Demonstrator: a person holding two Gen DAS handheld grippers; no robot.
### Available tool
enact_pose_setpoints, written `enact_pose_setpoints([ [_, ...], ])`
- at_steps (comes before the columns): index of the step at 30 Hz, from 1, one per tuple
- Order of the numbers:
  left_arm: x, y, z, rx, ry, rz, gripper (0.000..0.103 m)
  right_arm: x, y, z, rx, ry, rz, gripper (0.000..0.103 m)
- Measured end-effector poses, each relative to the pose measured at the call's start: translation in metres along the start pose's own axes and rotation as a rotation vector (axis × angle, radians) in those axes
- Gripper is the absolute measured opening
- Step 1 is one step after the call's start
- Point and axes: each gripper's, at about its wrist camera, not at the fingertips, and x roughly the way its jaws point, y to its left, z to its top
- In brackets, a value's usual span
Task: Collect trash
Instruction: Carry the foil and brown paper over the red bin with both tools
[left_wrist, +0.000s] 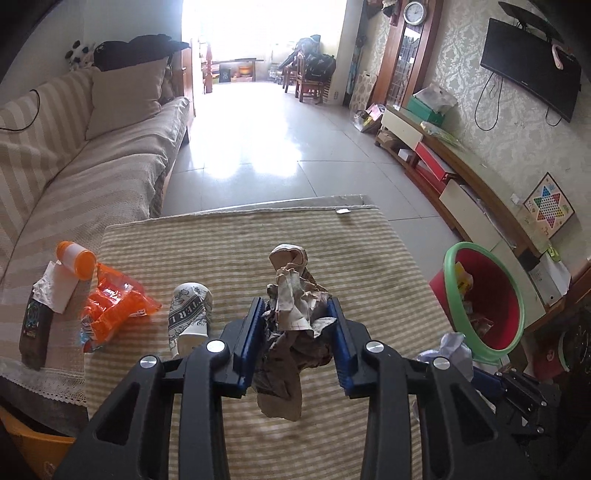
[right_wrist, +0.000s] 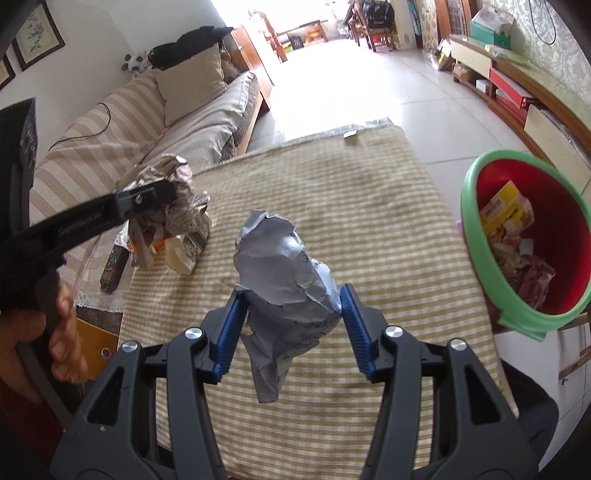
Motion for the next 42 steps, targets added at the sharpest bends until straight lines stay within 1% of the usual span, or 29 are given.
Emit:
enact_pose_setpoints([
  [4,-0.022,-0.005,0.000,-0.002,-0.042,0.008,0.032,-0.018,-0.002,0.009,-0.001,-0.056,-0.008,0.050],
  [8,-0.034,-0.010,0.000,-0.015,-0.059,0.009,0.033,-0.036,-0.006,0.018,-0.005,-0.111,-0.023,0.050],
  [14,-0.040,-0.022,0.001,-0.001,-0.069,0.012,0.033,-0.053,-0.013,0.024,-0.005,-0.165,-0.049,0.050],
  [22,-0.042,-0.043,0.011,0.039,-0.093,-0.003,0.033,-0.075,-0.028,0.033,0.018,-0.227,-0.076,0.050],
  [31,-0.048,-0.069,0.021,0.087,-0.125,-0.032,0.033,-0.094,-0.044,0.040,0.046,-0.279,-0.104,0.050],
  [42,-0.049,-0.094,0.030,0.141,-0.142,-0.064,0.033,-0.105,-0.058,0.042,0.064,-0.306,-0.126,0.050],
])
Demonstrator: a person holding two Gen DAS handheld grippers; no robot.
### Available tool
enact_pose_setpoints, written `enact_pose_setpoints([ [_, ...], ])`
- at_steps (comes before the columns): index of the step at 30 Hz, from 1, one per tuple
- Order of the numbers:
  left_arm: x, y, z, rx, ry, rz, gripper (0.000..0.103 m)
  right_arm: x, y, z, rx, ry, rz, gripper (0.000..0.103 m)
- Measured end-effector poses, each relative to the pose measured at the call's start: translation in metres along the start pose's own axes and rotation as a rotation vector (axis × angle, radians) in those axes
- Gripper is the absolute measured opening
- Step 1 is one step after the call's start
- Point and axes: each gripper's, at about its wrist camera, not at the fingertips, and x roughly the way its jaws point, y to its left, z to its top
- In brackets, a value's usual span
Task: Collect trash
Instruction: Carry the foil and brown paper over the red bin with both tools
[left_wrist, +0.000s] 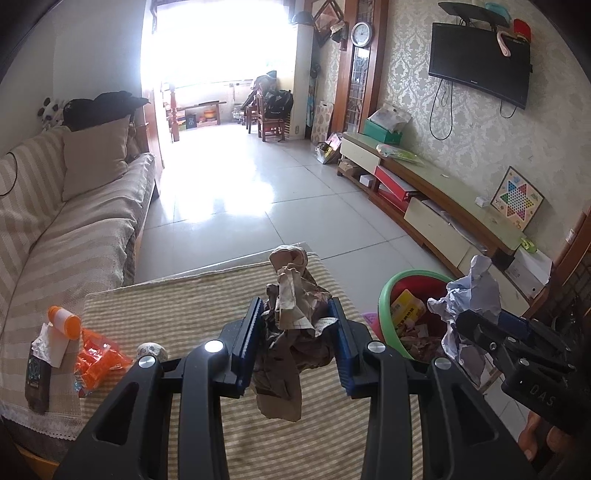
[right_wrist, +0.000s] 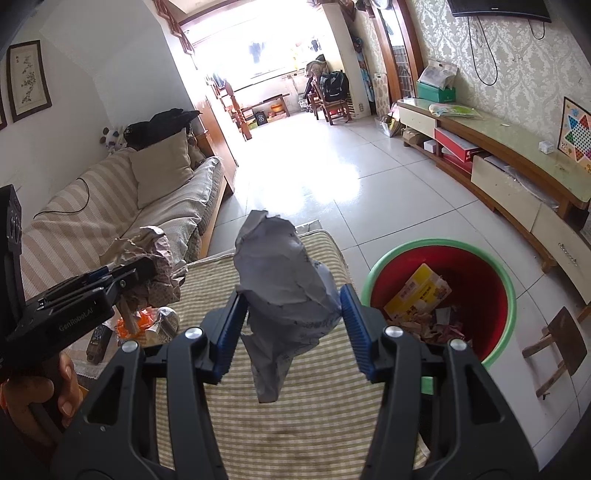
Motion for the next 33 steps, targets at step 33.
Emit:
enact_pose_setpoints([
  [33,0.054,-0.065,0.008,0.092,0.058,-0.125,0.033,-0.012,-0.080,0.006,0.113,-0.054,-0.146,0.050],
])
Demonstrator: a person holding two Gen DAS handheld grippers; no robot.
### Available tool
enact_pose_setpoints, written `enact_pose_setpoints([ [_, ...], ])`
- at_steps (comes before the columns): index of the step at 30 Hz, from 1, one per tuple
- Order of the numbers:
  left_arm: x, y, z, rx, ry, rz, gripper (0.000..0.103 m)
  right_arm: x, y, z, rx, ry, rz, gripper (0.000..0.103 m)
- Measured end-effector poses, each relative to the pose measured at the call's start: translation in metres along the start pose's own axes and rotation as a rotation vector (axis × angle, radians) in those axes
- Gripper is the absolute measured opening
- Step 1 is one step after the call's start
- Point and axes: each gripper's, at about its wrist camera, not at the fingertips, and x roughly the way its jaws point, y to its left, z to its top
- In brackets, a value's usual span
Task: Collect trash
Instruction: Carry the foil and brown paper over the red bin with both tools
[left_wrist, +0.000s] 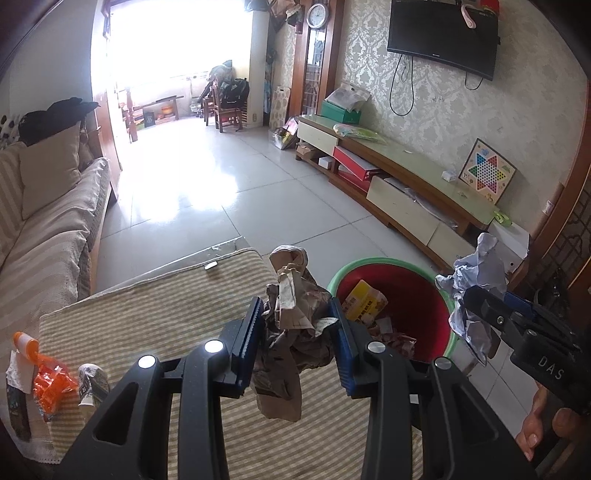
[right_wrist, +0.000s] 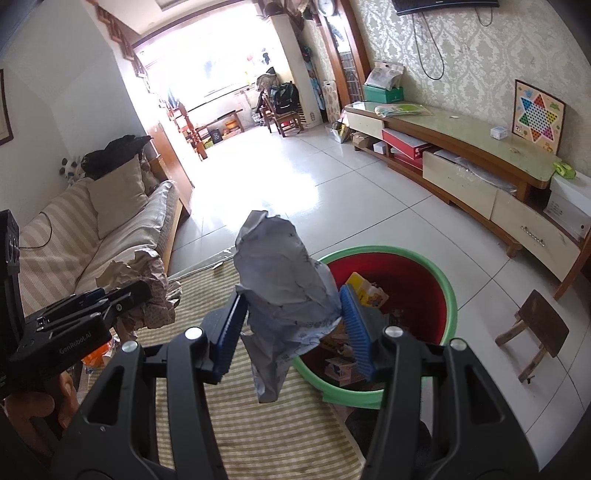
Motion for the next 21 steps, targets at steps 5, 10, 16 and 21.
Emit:
enact_pose_setpoints([
  [5,0.012,-0.010,0.002,0.012,0.013,-0.022,0.033,0.001,-0.014,0.000,0.021,-0.002,-0.021,0.050],
  [10,0.034,-0.022,-0.001,0.016,0.052,-0.052,0.033,0.001,-0.028,-0.004,0.053,0.003,-0.036,0.050],
  [16,0.058,-0.044,-0.002,0.045,0.094,-0.121,0.034,0.005,-0.045,-0.011,0.089,0.013,-0.058,0.050],
  [21,0.070,-0.060,-0.002,0.074,0.108,-0.156,0.034,0.010,-0.062,-0.017,0.132,0.018,-0.077,0.050],
])
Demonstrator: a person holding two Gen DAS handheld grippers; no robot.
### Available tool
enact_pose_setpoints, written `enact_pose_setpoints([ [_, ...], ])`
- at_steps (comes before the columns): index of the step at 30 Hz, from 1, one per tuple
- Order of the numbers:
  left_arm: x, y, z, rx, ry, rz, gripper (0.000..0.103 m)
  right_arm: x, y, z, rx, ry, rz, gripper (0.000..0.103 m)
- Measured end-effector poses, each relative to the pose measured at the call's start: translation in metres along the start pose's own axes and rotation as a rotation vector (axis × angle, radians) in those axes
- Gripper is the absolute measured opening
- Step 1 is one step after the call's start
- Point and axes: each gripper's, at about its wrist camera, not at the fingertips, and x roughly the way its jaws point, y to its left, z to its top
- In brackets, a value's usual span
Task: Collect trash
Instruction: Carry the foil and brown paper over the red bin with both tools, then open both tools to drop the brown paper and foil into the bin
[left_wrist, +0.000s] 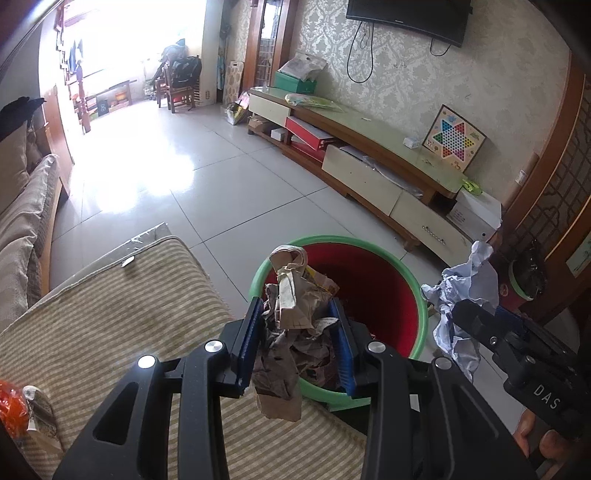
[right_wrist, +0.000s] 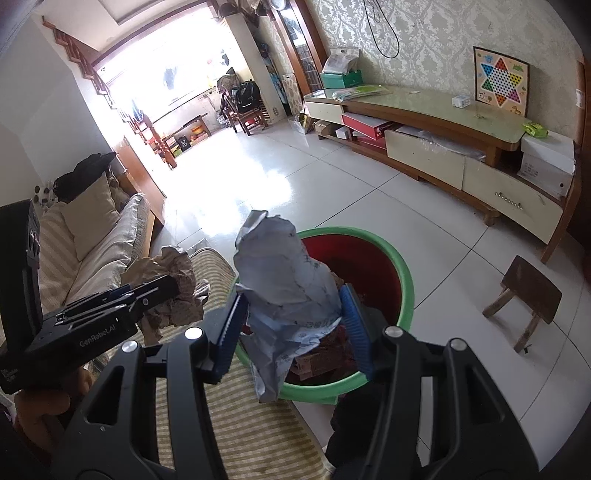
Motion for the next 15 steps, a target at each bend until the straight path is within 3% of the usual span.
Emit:
enact_pose_setpoints([
  [15,0.032,-0.041,0.012,0.089,0.031,-0.039,0.037,0.005,-0.038,-0.006,0.082,0.011,-0.057,0.050],
])
